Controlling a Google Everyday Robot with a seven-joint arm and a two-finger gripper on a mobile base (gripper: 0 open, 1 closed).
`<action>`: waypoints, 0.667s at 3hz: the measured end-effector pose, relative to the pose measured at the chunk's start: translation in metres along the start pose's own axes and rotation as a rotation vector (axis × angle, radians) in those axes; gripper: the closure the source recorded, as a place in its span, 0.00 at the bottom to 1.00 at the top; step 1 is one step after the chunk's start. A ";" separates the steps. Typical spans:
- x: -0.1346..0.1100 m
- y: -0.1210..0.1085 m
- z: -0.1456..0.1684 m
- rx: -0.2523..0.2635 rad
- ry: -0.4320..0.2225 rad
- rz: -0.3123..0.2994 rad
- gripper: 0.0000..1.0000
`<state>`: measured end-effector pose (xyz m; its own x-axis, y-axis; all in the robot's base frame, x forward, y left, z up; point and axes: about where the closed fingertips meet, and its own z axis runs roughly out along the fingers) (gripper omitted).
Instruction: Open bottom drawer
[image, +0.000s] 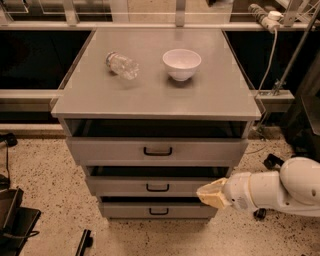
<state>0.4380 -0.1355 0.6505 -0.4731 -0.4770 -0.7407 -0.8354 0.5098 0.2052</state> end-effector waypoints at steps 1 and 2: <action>0.040 -0.012 0.028 0.078 -0.062 0.047 1.00; 0.082 -0.032 0.053 0.177 -0.115 0.078 1.00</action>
Offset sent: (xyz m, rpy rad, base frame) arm 0.0445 -0.0741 -0.1638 -0.0320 -0.2546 -0.4951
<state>0.4409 -0.1533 0.5491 -0.4908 -0.3520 -0.7970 -0.7307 0.6645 0.1565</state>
